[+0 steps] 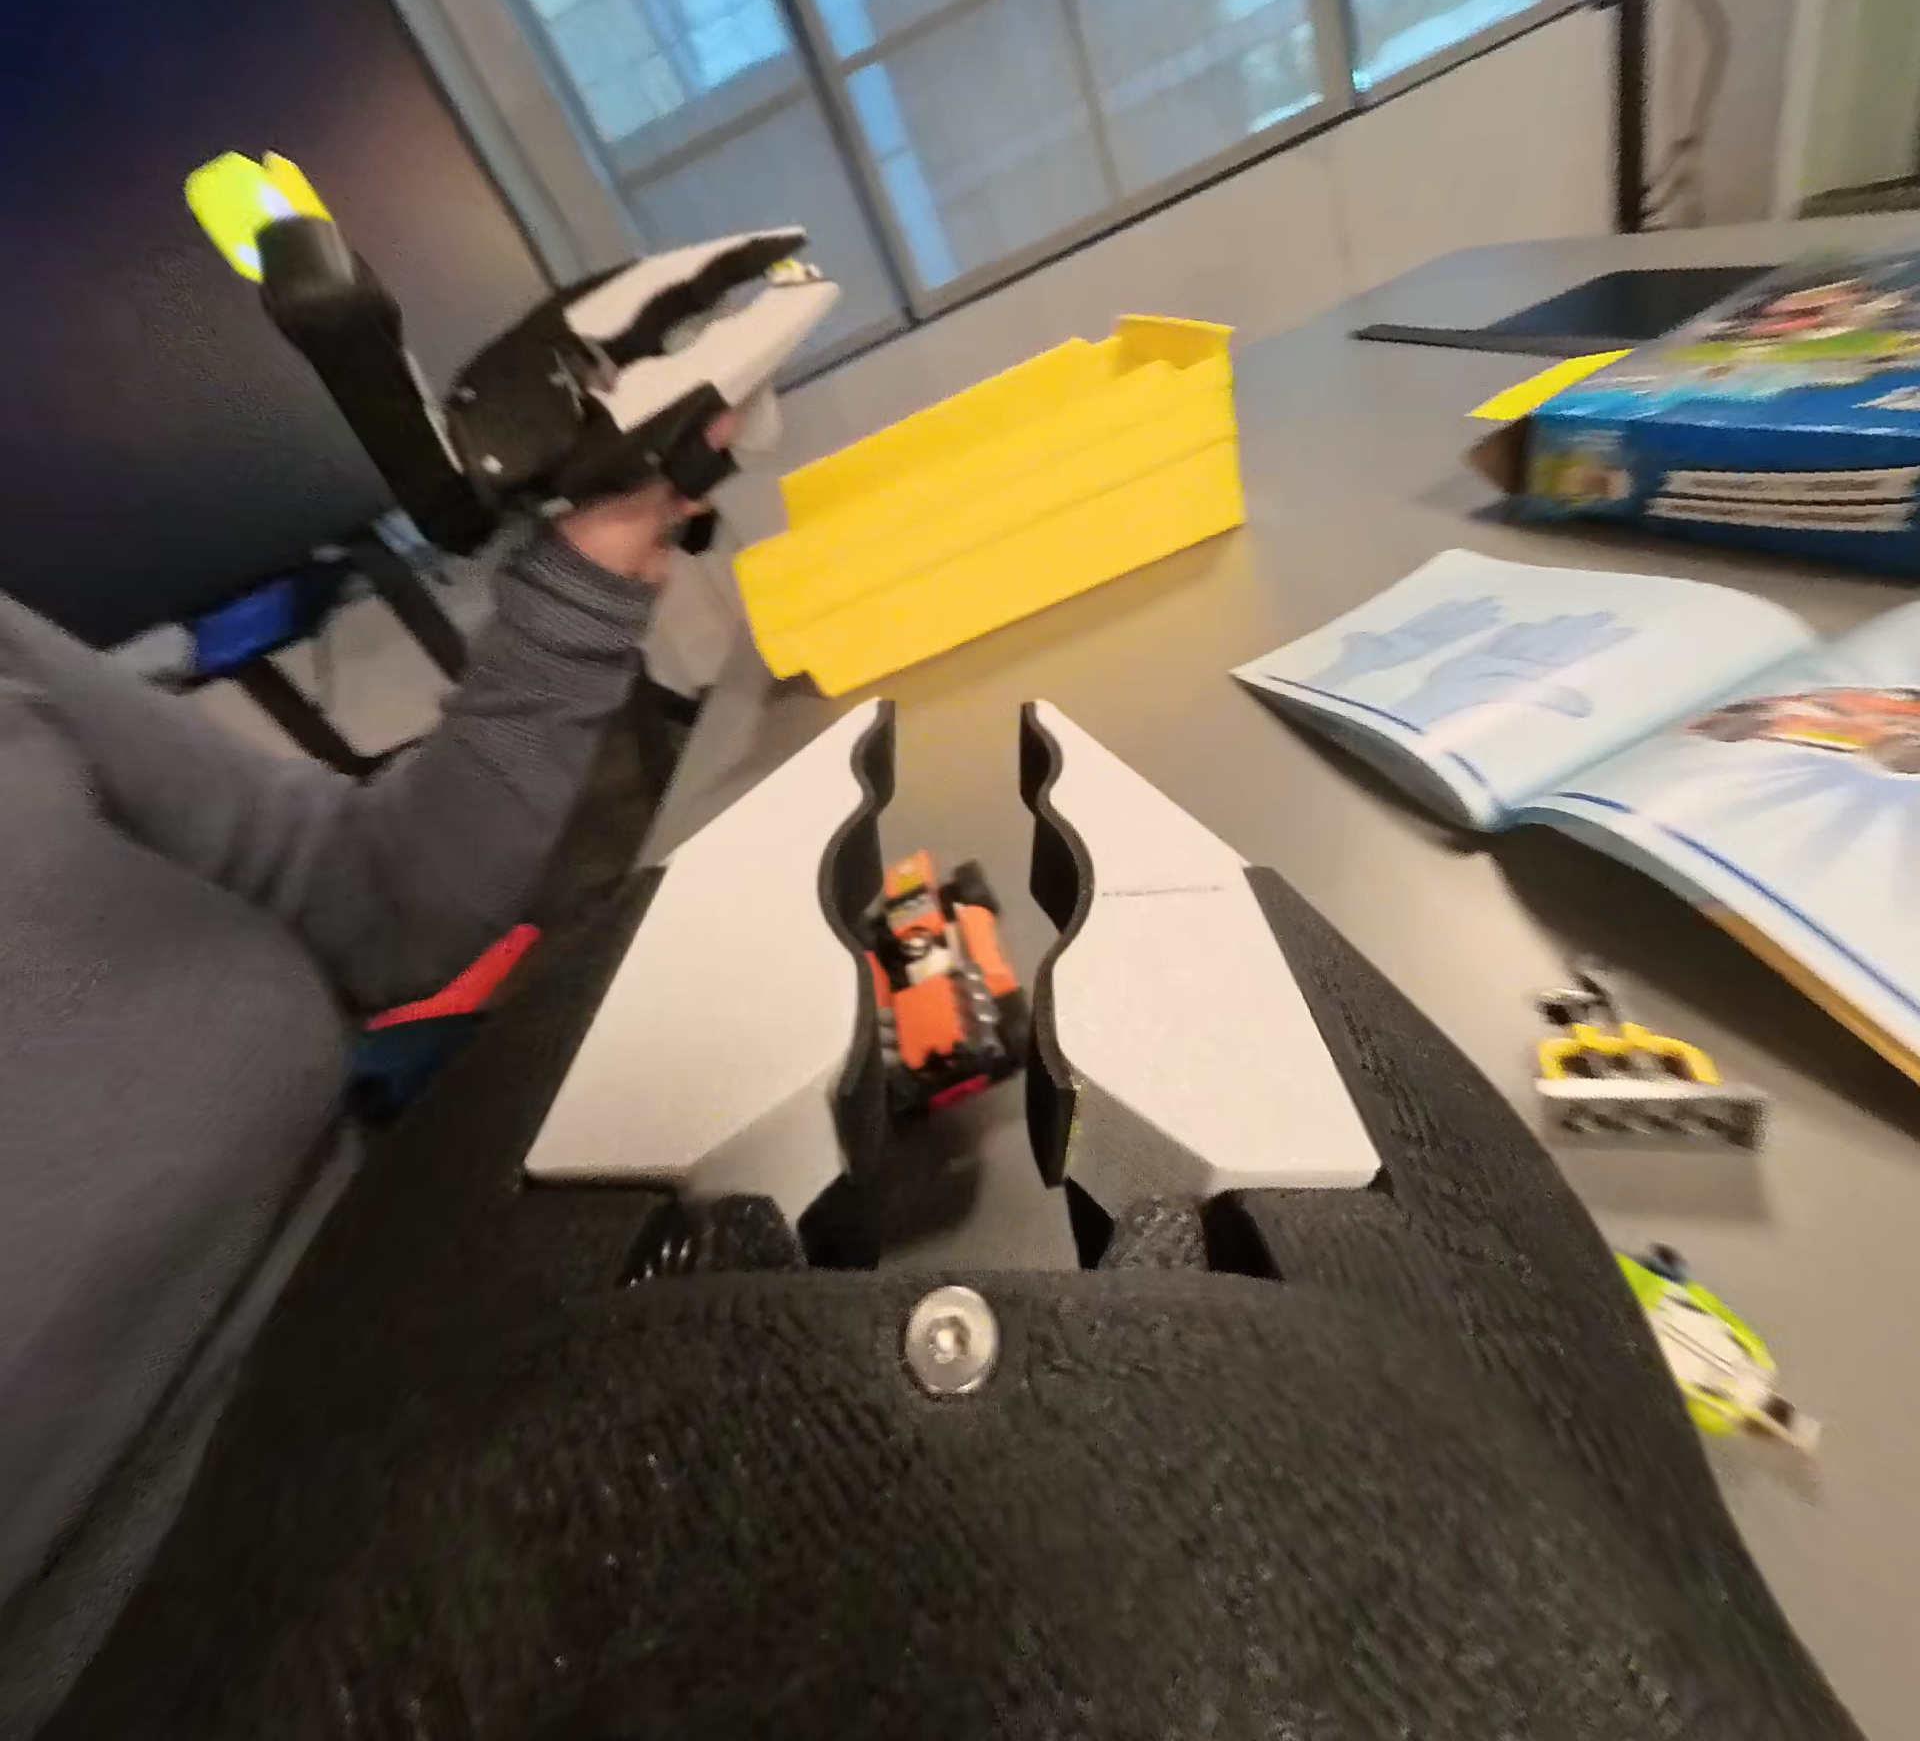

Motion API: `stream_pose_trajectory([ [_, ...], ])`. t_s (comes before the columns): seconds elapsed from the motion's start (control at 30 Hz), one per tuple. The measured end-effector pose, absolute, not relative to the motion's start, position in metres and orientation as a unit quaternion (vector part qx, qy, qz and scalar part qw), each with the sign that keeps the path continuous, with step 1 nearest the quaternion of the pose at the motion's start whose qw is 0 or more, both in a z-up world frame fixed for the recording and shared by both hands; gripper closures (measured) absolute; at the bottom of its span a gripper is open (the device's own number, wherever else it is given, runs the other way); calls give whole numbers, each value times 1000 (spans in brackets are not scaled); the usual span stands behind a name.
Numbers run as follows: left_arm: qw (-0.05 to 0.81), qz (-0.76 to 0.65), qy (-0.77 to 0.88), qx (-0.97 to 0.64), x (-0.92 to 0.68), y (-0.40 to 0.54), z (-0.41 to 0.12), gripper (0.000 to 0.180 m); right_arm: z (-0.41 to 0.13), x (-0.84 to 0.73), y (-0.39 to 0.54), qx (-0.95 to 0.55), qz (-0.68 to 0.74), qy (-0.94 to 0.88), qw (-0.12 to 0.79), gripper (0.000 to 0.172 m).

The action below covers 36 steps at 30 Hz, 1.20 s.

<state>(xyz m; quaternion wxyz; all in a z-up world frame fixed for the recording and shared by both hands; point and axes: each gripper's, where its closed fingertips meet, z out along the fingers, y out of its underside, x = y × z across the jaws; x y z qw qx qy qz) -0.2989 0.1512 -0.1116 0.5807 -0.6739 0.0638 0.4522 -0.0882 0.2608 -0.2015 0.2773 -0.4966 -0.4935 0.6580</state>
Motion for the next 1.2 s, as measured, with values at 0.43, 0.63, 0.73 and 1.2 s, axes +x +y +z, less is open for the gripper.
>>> stream_pose_trajectory([
  [0.43,287,230,-228,-901,-405,79,-241,133,-213,-89,275,-518,588,-522,337,151],
  [0.63,317,291,-240,-870,-412,80,-221,110,-208,-87,281,-517,589,-510,353,153],
  [0.73,404,365,-195,-816,-385,97,-171,116,-205,-86,291,-522,576,-496,387,153],
  [1.2,375,-79,196,-903,-113,266,-280,151,-203,-77,323,-542,574,-437,431,154],
])
